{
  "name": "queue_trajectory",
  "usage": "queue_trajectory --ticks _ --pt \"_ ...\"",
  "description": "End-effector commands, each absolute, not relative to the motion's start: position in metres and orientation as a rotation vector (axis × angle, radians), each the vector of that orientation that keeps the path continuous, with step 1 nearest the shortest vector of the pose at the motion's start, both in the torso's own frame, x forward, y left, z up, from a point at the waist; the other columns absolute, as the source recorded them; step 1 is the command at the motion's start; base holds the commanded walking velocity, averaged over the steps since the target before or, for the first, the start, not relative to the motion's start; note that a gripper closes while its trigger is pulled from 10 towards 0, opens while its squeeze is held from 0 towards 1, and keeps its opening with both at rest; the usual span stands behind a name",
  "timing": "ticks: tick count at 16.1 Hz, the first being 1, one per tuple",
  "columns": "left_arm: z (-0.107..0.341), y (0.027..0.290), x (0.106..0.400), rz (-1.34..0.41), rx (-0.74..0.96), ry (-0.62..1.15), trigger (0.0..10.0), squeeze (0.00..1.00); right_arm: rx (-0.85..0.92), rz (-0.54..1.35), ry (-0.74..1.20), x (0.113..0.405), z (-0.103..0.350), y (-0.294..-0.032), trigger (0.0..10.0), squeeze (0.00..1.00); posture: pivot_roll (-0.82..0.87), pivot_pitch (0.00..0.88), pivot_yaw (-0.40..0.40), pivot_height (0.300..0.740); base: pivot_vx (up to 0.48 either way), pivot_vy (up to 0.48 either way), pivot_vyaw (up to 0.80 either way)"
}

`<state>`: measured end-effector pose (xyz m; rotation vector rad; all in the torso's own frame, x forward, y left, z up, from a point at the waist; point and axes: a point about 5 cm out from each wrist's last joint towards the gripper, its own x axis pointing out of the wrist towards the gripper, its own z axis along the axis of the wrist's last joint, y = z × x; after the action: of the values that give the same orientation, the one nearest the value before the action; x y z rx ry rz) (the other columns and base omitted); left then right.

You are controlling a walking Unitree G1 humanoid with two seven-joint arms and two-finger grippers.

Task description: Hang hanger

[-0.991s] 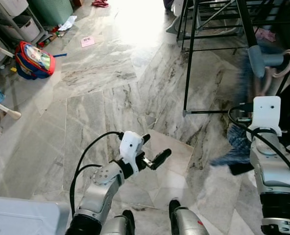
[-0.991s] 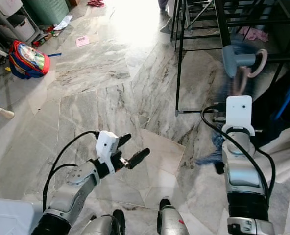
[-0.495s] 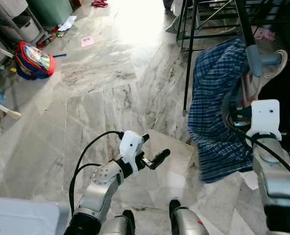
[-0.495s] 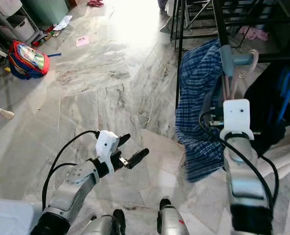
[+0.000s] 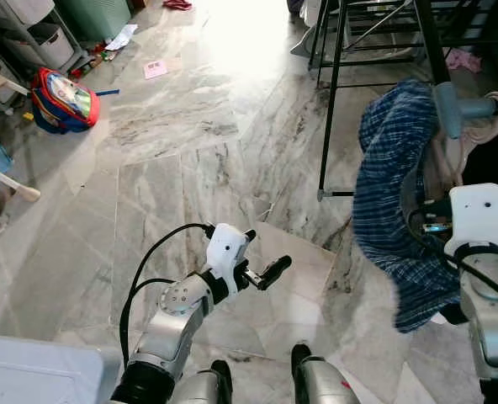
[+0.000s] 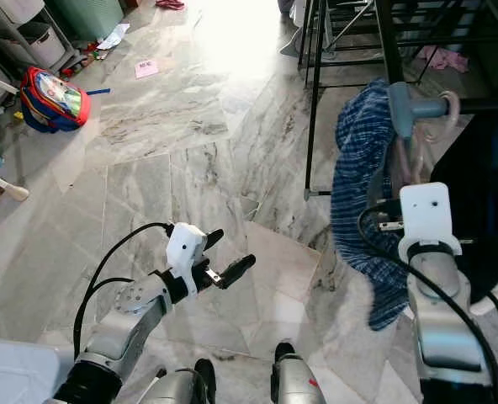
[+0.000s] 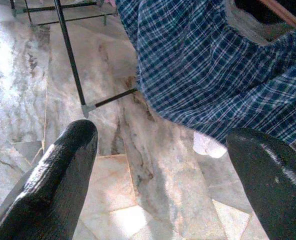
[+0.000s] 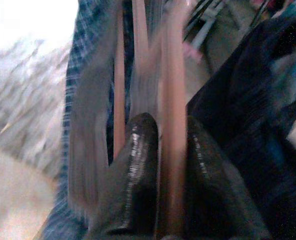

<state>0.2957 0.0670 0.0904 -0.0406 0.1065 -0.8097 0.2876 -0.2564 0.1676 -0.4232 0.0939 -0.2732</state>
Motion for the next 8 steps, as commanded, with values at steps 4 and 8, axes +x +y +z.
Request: queue_trajectory --ticks 4,8 --pt "0.079 0.069 0.292 -0.812 -0.02 0.16 10.0 0.0 -0.456 -0.288 0.151 0.288 0.16 -0.264 10.0 0.71 -0.1 0.305 0.131 0.74 0.0 0.0 0.0" --pt "0.077 0.069 0.292 -0.809 -0.018 0.17 10.0 0.0 -0.474 -0.304 0.147 0.3 0.167 -0.273 10.0 0.07 -0.1 0.304 0.129 0.74 0.0 0.0 0.0"
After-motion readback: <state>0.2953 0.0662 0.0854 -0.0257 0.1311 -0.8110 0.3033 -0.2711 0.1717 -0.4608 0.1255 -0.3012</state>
